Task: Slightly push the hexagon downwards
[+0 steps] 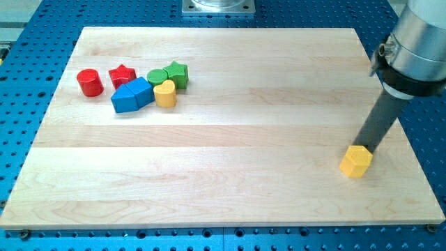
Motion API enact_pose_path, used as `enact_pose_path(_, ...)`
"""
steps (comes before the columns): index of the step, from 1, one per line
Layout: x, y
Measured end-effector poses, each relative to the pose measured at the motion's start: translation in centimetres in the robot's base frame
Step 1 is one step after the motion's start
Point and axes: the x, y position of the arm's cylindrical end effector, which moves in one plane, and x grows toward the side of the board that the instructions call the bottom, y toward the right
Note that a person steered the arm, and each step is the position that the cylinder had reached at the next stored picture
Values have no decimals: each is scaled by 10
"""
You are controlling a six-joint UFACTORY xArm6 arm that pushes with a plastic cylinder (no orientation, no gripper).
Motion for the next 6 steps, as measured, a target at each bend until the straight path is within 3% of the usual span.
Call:
enact_pose_path(1,3,-3)
enact_pose_path(3,-23,-88)
enact_pose_path(5,3,-28)
enact_pose_path(6,-20,-26)
